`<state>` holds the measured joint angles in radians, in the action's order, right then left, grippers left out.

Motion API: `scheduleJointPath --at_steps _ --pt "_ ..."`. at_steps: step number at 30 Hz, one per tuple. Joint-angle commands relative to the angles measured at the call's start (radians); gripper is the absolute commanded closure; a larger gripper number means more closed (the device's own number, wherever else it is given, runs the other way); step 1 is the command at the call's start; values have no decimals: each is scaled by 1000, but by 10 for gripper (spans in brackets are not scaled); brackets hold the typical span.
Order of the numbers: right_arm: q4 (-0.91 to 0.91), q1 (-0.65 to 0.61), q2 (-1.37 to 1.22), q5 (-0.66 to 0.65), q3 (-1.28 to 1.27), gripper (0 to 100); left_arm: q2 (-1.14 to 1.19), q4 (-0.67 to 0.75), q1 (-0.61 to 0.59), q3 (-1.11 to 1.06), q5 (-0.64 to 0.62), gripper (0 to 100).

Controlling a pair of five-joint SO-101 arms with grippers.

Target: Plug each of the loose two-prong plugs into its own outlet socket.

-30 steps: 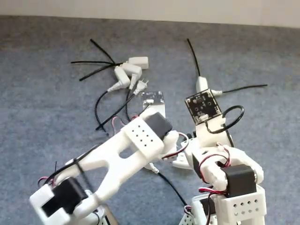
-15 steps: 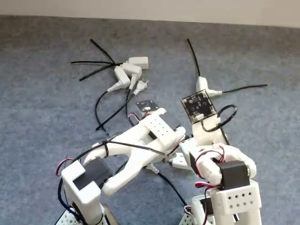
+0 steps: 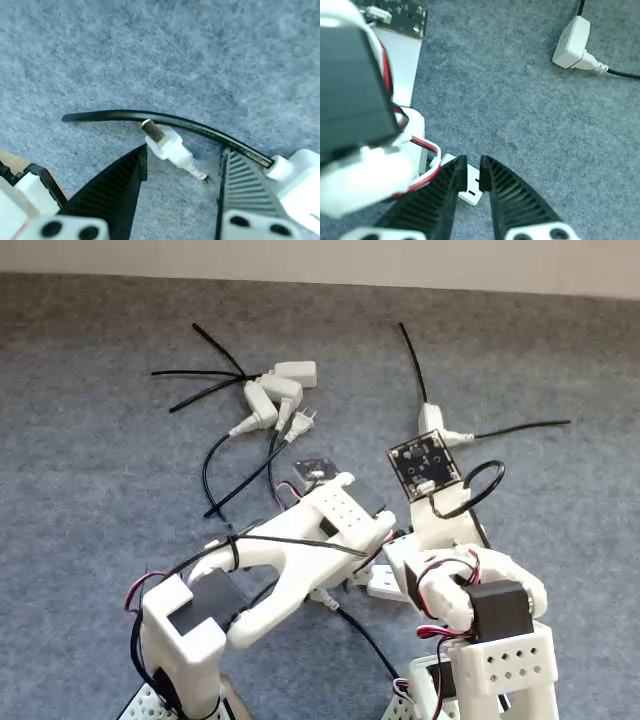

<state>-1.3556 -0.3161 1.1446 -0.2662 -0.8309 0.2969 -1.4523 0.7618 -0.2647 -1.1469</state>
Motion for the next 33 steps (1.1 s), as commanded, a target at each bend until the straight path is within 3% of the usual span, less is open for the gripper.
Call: scheduleJointPath --at_steps 1,7,12,14,26,33 --pt "30 2 -1 5 10 947 50 -6 -1 24 6 769" --pt "27 2 2 5 12 947 62 -37 4 54 6 787" --pt "25 2 2 5 13 947 62 -31 -7 64 37 998" --pt "24 2 2 5 15 947 62 -35 -15 77 75 966" --pt "24 2 2 5 19 947 51 -83 -177 288 89 994" --pt "24 2 2 5 19 947 51 -318 -237 541 350 994"
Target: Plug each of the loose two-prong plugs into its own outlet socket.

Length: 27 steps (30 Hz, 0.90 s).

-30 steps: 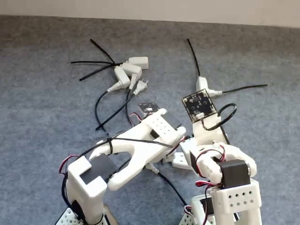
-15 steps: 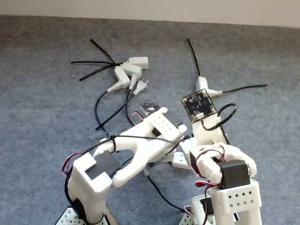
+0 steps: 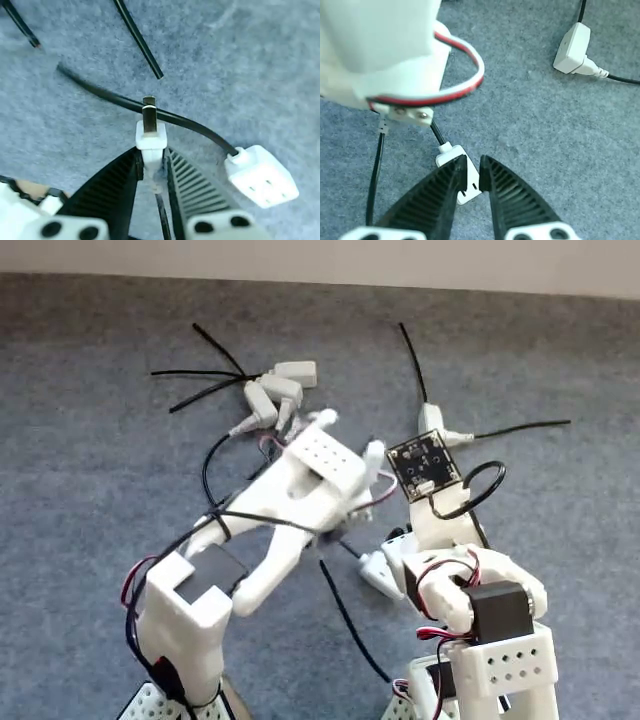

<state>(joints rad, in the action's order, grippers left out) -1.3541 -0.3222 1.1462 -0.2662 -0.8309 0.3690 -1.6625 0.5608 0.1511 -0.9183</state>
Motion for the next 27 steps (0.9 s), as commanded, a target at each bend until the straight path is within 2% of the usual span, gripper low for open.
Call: scheduleJointPath --at_steps 1,5,7,11,15,17,23,27 --pt "21 8 1 5 19 947 -22 -107 -44 128 158 994" --pt "22 8 1 5 18 947 -19 -107 -77 91 330 994" --pt "22 8 1 5 18 947 -19 -109 -101 33 480 994" --pt "25 8 1 5 15 947 -15 -109 -179 -140 914 994" --pt "27 8 1 5 15 947 -10 -107 -325 -302 1404 993" --pt "27 8 1 5 15 947 -10 -104 -407 -328 1574 993" --pt "27 8 1 9 16 947 -10 20 -570 -317 1860 994" --pt "27 8 1 9 16 947 -19 41 -593 -315 1929 994"
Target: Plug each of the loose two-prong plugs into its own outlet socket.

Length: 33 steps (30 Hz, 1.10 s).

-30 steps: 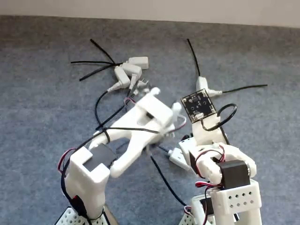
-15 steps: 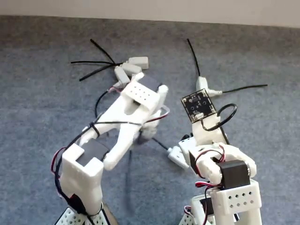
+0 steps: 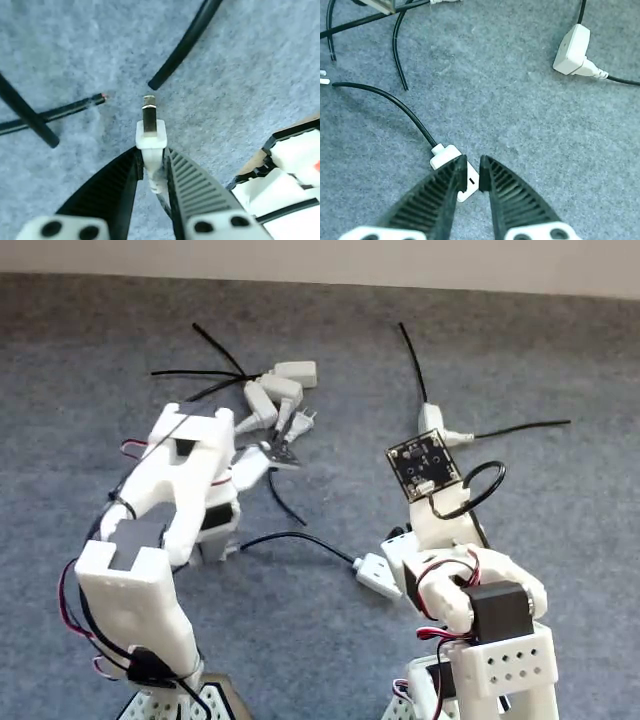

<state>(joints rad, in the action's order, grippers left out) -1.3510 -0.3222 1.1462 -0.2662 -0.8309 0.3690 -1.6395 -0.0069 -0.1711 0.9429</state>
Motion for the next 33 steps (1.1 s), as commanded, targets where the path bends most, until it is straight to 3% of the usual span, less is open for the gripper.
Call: scheduleJointPath --at_steps 1,8,14,23,29,33 --pt "24 8 1 8 16 947 -22 21 -21 12 69 994" --pt "24 8 2 6 15 947 -101 126 62 133 66 994" --pt "24 8 2 6 13 947 -209 267 153 58 66 994" --pt "25 8 2 6 13 947 -269 810 317 -239 61 994" --pt "39 59 2 9 13 947 -269 819 455 -242 -152 994" --pt "74 137 2 11 12 947 -268 819 456 -234 -196 994"
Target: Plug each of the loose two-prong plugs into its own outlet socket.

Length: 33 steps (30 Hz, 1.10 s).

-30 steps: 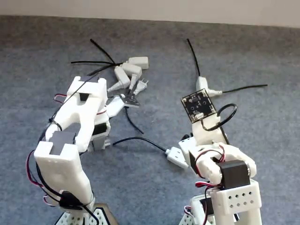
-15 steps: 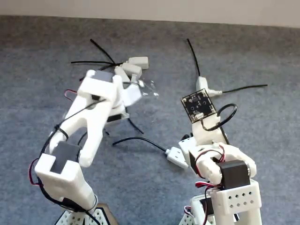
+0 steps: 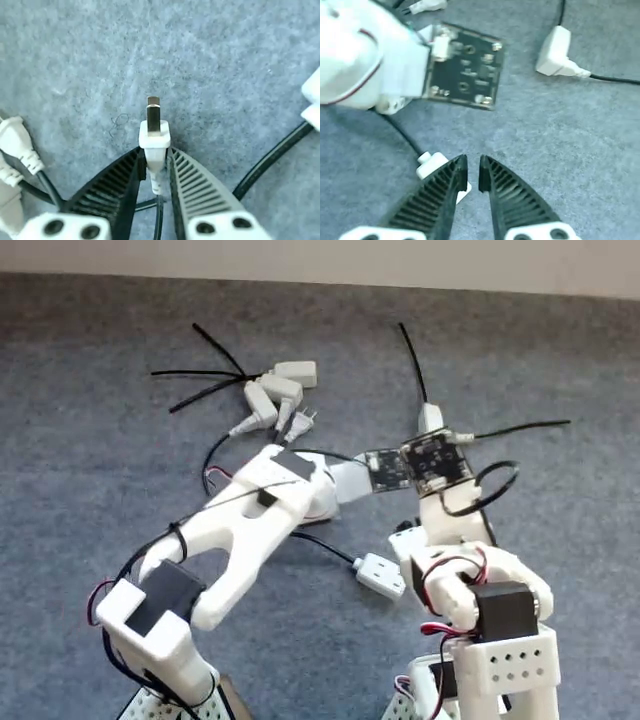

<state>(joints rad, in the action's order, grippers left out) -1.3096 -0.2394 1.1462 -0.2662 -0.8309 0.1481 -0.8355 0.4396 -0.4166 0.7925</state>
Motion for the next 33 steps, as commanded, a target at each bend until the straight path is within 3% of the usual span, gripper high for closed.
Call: scheduleJointPath --at_steps 1,8,12,16,22,33 --pt "33 65 2 11 12 947 -45 15 8 19 -48 994" --pt "33 71 2 11 12 947 156 8 -8 120 -49 994" --pt "33 71 1 11 12 947 248 -183 -18 308 -49 993" --pt "33 71 1 11 12 947 312 -252 -18 389 -48 990" --pt "33 71 1 11 12 947 321 -269 -19 400 -48 832" --pt "33 71 1 11 12 947 326 -262 -10 407 -48 829"
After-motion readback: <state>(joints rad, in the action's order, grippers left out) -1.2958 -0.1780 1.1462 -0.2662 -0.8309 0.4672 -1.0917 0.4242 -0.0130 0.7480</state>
